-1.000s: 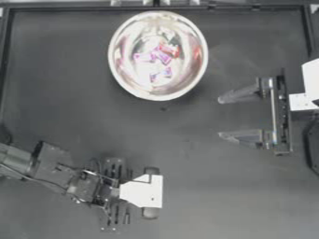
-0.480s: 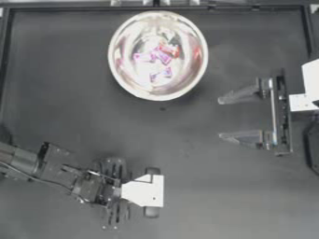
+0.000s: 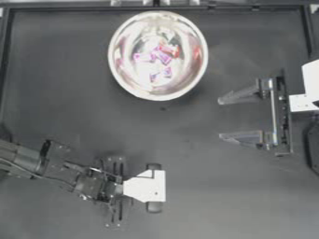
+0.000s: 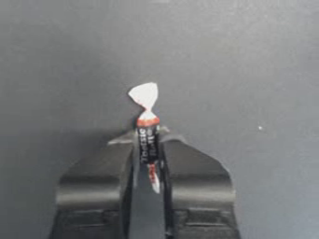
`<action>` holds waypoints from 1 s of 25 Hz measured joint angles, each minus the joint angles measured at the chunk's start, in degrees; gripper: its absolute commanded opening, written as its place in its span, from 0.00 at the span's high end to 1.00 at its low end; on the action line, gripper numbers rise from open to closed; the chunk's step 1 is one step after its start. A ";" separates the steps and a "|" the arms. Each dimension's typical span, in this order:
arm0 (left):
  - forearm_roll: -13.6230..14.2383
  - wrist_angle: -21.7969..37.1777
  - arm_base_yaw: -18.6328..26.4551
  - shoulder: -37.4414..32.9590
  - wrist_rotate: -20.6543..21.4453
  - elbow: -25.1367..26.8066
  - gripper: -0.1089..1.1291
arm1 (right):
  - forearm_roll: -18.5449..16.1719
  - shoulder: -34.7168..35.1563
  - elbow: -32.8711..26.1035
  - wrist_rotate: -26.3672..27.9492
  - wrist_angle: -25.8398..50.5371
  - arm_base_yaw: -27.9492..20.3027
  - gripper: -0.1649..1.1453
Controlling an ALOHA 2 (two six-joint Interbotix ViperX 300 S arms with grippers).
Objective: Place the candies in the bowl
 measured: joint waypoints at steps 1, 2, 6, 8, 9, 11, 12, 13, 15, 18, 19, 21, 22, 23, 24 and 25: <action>0.00 0.00 0.09 0.00 0.00 0.00 0.62 | 0.00 0.00 0.00 0.00 0.00 0.00 0.12; -0.09 0.00 0.09 0.00 0.00 -0.09 0.63 | 0.00 0.00 0.00 0.00 -0.09 0.00 0.12; -0.44 -0.09 0.00 -0.09 0.26 0.00 0.63 | 0.00 0.00 0.00 0.00 0.00 0.00 0.12; -0.44 -0.09 0.00 -0.18 0.53 0.00 0.63 | 0.00 0.00 0.00 -0.09 0.00 0.00 0.12; -0.44 -0.09 0.00 -0.44 0.70 0.00 0.64 | 0.00 0.00 0.00 0.00 0.00 0.00 0.12; -0.44 -0.09 -0.09 -1.32 1.14 0.00 0.64 | 0.00 0.00 0.00 0.00 0.00 0.00 0.11; -0.18 -0.09 0.00 -2.46 1.41 0.00 0.64 | 0.00 0.00 0.00 0.00 0.00 0.00 0.12; 0.26 -0.09 -0.09 -3.69 1.58 0.00 0.64 | 0.00 0.00 0.00 0.00 0.00 0.00 0.12; 1.58 0.00 0.97 -7.47 1.85 0.53 0.64 | 0.00 0.00 0.00 0.00 0.00 0.00 0.12; 3.78 0.00 2.37 -11.69 2.02 1.32 0.64 | 0.00 0.00 0.00 0.00 -0.09 0.00 0.12; 4.57 0.09 3.16 -13.01 2.02 1.67 0.64 | 0.00 -0.09 0.00 0.00 0.00 0.00 0.12; 6.42 0.18 5.19 -15.38 2.37 2.29 0.63 | 0.00 0.00 0.00 0.00 0.00 0.00 0.12; 7.29 0.26 6.33 -16.44 2.46 2.55 0.63 | 0.00 0.00 0.00 0.00 0.00 0.00 0.12; 8.26 0.35 7.56 -17.40 2.46 2.90 0.63 | 0.00 0.00 0.00 0.00 0.00 0.00 0.12; 9.23 0.35 8.70 -18.46 2.64 3.08 0.63 | 0.09 0.00 0.00 0.00 0.00 0.00 0.11; 10.46 0.26 10.11 -19.51 3.08 3.34 0.63 | 0.09 0.00 0.00 0.00 0.00 0.00 0.12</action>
